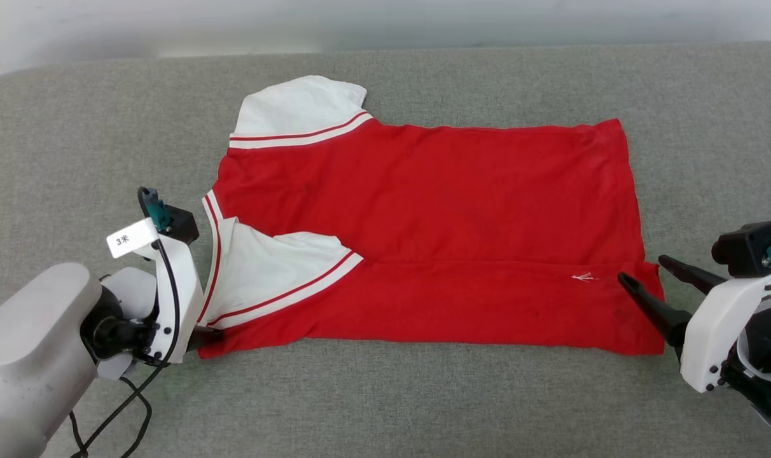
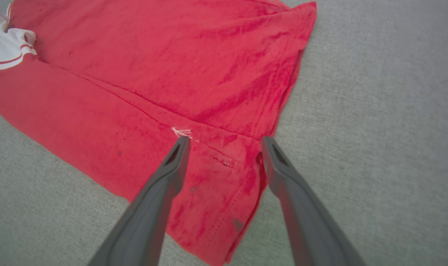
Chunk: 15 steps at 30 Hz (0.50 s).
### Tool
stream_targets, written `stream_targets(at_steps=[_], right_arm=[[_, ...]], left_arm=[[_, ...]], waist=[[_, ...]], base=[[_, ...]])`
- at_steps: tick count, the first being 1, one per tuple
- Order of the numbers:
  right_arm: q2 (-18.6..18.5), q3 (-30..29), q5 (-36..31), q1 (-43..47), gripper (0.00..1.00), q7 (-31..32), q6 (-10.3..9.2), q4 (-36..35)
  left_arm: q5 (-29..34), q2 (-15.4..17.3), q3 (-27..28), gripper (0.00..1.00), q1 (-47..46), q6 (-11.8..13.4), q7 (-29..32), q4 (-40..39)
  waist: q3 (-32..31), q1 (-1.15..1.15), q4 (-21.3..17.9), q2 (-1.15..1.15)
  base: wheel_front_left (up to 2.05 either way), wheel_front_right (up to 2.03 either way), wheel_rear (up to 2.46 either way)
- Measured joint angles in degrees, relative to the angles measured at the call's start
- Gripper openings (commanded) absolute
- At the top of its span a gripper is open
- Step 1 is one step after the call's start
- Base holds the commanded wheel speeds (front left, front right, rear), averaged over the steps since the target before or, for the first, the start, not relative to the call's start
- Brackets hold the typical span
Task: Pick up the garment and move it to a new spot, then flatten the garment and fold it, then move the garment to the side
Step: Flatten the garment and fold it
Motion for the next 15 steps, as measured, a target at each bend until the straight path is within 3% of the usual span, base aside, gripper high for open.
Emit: stream_targets(at_steps=[5,6,11,15], right_arm=[[0.26,0.44,0.23,-0.90,1.00,-0.07,0.00,0.64],[0.24,0.58,0.32,-1.01,1.00,-0.07,0.00,0.75],[-2.13,2.11,0.67,-3.70,1.00,1.24,0.00,0.16],[-5.88,4.35,1.72,-6.57,1.00,6.41,0.00,-1.53]], left_arm=[[-0.47,-0.52,-0.75,1.00,0.79,-0.31,-0.71,1.94],[-0.53,-0.60,-0.82,0.02,0.81,-0.32,-0.74,2.08],[-0.92,-0.76,-1.49,0.00,0.87,-0.37,-2.42,2.19],[-0.73,-0.20,-2.88,0.00,0.88,-0.36,-3.87,0.19]], waist=[[0.65,-0.01,-0.58,0.00],[0.63,-0.01,-0.60,0.00],[-0.13,0.00,-0.51,0.00],[-1.38,0.00,-0.21,0.00]], base=[[0.00,0.00,0.00],[0.00,0.00,0.00],[0.00,0.00,0.00],[0.00,0.00,0.00]])
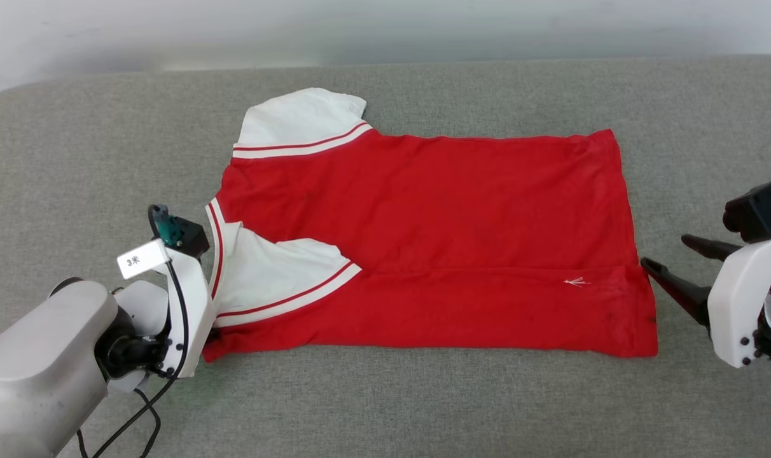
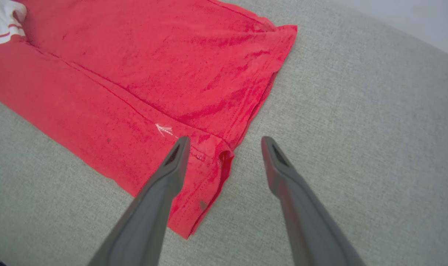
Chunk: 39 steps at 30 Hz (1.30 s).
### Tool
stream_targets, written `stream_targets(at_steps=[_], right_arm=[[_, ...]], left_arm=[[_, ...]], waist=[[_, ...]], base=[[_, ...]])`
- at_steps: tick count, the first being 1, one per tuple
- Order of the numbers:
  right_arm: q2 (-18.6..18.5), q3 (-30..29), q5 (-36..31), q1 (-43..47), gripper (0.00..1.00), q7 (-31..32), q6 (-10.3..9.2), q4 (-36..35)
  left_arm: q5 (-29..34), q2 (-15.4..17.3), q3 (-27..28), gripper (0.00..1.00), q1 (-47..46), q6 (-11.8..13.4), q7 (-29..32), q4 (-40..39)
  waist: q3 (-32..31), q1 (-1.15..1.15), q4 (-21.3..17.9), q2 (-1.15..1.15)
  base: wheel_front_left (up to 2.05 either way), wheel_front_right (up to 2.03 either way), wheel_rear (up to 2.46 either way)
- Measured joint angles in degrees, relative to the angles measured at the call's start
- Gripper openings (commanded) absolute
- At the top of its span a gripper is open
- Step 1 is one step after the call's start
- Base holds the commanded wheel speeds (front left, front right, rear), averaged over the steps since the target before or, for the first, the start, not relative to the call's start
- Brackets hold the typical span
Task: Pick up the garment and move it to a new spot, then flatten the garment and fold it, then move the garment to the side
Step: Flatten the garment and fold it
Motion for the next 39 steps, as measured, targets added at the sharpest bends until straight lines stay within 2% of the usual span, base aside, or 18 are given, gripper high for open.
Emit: stream_targets(at_steps=[1,2,3,9,14,20,26,27,28,34,39], right_arm=[[-1.15,0.82,0.76,-0.57,1.00,2.41,0.00,-0.57],[-4.01,2.38,2.00,-2.51,1.00,9.74,0.01,-1.26],[-4.61,2.50,2.54,-3.10,1.00,12.13,0.01,-1.37],[-4.78,4.03,7.15,-4.56,1.00,25.83,0.00,0.09],[-1.41,3.96,7.25,-4.55,1.00,28.71,0.01,3.44],[3.65,3.97,5.48,-4.20,1.00,27.27,0.00,9.37],[4.15,6.45,4.91,-4.01,1.00,25.85,-0.14,11.79],[4.03,6.86,4.99,-4.15,0.44,25.44,-0.16,11.83],[3.92,7.25,5.12,-4.21,0.00,24.70,-0.18,11.89],[2.88,9.32,7.43,-4.44,0.00,21.14,-0.08,11.25],[-0.74,10.69,9.43,-3.58,0.00,18.69,0.02,8.55]], left_arm=[[0.36,0.22,-0.55,0.00,-0.01,0.00,-0.44,-0.71],[0.49,1.31,-1.40,0.00,-0.03,0.00,-1.48,-2.65],[0.51,1.59,-1.64,0.00,-0.07,0.00,-1.85,-3.22],[0.89,2.33,-3.26,0.00,-0.87,0.00,-3.58,-6.27],[0.98,2.26,-4.19,0.00,-2.01,0.00,-4.60,-7.92],[1.41,2.04,-5.14,0.00,-3.39,0.00,-5.44,-9.13],[1.33,1.92,-6.10,0.00,-3.84,0.00,-6.31,-9.15],[1.30,1.94,-6.22,0.00,-3.84,0.00,-6.47,-9.09],[1.10,1.97,-6.33,0.00,-3.83,0.00,-6.67,-8.92],[-0.67,2.79,-6.55,0.00,-2.82,0.00,-8.33,-8.32],[-1.94,4.74,-6.76,0.00,-1.04,0.00,-9.49,-10.21]], waist=[[-0.36,0.00,0.10,0.00],[-1.25,0.00,0.41,0.00],[-1.47,0.00,0.53,0.00],[-1.74,0.00,1.42,0.00],[-0.58,0.00,2.33,0.00],[1.53,0.00,3.48,0.00],[2.93,0.00,4.20,0.00],[2.91,0.00,4.18,0.00],[2.82,0.00,4.12,0.00],[0.70,0.01,3.48,0.00],[-2.30,0.01,2.89,0.00]], base=[[0.00,0.00,0.00],[0.00,0.00,0.00],[0.00,0.00,0.00],[0.00,0.00,0.00],[0.00,0.00,0.00],[0.00,0.00,0.00],[0.00,0.00,0.00],[0.00,0.00,0.00],[0.00,0.00,0.00],[0.00,0.00,0.00],[0.00,0.00,0.00]])
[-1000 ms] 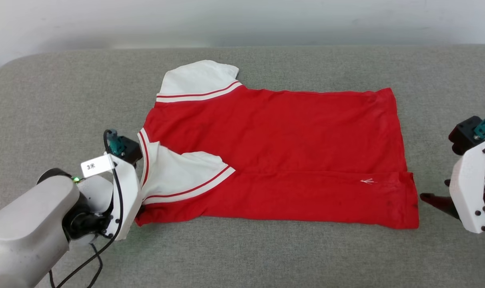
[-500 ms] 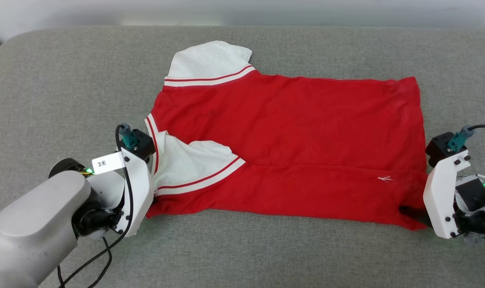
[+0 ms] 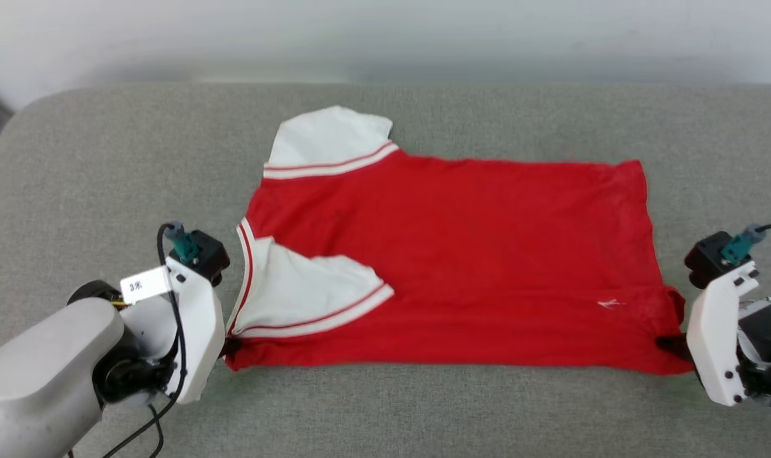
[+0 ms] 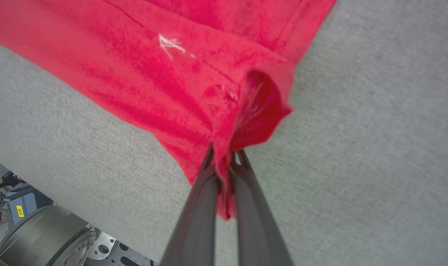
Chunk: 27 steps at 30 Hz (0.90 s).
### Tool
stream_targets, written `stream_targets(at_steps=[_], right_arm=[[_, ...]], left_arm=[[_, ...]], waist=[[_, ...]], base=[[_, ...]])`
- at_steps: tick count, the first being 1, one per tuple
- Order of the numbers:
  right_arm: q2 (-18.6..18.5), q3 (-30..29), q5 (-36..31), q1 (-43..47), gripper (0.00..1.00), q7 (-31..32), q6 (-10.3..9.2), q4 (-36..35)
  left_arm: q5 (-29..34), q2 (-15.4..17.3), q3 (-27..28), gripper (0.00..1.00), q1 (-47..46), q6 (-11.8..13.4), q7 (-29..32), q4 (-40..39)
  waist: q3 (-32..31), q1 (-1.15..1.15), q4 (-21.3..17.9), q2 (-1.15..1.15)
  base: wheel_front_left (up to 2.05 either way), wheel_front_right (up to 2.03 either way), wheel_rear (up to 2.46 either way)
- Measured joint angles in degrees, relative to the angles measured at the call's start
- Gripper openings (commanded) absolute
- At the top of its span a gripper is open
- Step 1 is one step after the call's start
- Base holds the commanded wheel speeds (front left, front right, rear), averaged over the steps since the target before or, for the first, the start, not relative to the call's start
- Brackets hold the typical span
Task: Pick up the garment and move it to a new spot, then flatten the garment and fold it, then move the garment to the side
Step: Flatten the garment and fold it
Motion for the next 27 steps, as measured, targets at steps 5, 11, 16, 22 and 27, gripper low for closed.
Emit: stream_targets(at_steps=[5,11,16,22,27], right_arm=[[-4.21,0.38,2.31,3.02,0.00,-1.67,0.00,-3.36],[-7.81,-0.14,4.07,8.72,0.00,-3.43,0.00,-5.91],[-8.31,-0.42,3.52,13.00,0.00,-3.71,0.01,-5.93],[-5.60,-1.18,1.97,14.29,1.00,-5.57,0.01,-3.37],[-4.59,-3.28,-0.35,14.21,1.00,-10.29,-0.01,-3.91]], left_arm=[[-1.40,2.01,-0.56,0.00,3.07,-0.01,-0.52,-3.26],[-2.35,3.38,-2.01,0.00,7.75,1.16,-1.47,-7.27],[-2.79,3.50,-3.27,0.00,10.96,2.46,-2.00,-7.71],[-2.16,2.90,-3.76,1.00,11.89,2.88,-3.19,-5.77],[-2.10,3.94,-2.45,1.00,11.66,2.89,-5.13,-6.11]], waist=[[-2.93,0.00,-0.32,0.00],[-4.81,0.00,-0.72,0.00],[-4.42,0.00,-1.06,0.00],[-3.58,0.00,-1.27,0.00],[-4.37,0.00,-1.24,0.00]], base=[[0.00,0.00,0.00],[0.00,0.00,0.00],[0.00,0.00,0.00],[0.00,0.00,0.00],[0.00,0.00,0.00]])
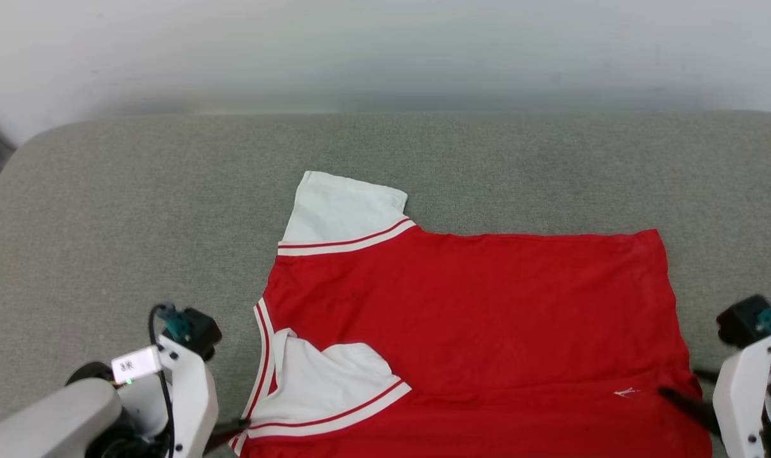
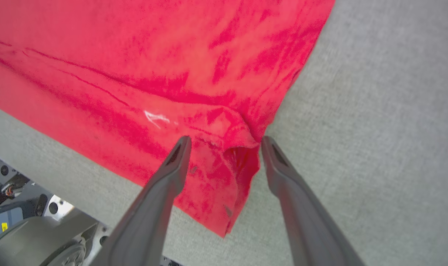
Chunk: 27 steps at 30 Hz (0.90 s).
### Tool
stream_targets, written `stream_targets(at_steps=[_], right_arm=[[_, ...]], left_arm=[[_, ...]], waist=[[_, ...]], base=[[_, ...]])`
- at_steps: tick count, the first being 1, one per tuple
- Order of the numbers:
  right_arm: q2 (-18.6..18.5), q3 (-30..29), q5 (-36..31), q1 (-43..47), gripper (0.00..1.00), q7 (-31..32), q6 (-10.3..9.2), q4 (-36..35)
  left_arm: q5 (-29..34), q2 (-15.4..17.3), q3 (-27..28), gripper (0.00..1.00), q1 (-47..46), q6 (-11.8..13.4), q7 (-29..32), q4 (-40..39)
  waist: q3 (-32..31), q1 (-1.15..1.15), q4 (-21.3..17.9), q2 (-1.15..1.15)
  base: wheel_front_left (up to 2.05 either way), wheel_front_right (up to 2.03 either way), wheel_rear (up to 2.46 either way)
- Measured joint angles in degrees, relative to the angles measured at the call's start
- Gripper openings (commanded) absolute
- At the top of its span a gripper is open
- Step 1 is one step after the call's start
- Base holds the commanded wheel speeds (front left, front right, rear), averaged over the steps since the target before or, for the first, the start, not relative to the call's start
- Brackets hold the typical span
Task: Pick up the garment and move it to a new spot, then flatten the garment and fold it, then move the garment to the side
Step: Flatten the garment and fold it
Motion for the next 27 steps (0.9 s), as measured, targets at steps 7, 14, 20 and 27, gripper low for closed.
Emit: stream_targets(at_steps=[7,14,20,27], right_arm=[[4.22,-9.26,-7.64,-1.47,1.00,-17.73,-0.01,-0.80],[12.12,-19.58,-19.27,-1.43,1.00,-30.99,-0.01,-1.98],[19.74,-26.15,-27.58,1.51,1.00,-36.82,0.00,-7.00],[24.98,-29.49,-32.38,4.76,1.00,-38.30,-0.01,-13.15]], left_arm=[[1.46,2.88,4.74,1.00,-4.15,1.25,-4.57,-3.05],[5.81,2.25,8.46,1.00,-11.21,2.26,-9.02,-1.05],[6.98,-0.19,10.91,1.00,-19.09,2.41,-8.16,3.18],[4.36,-2.00,12.04,1.00,-28.65,0.94,2.18,7.27]], waist=[[-1.26,0.00,-0.06,0.00],[0.18,0.00,-0.88,0.00],[3.17,0.00,-2.37,0.00],[8.61,0.00,-5.00,0.00]], base=[[0.00,0.00,0.00],[0.00,0.00,0.00],[0.00,0.00,0.00],[0.00,0.00,0.00]])
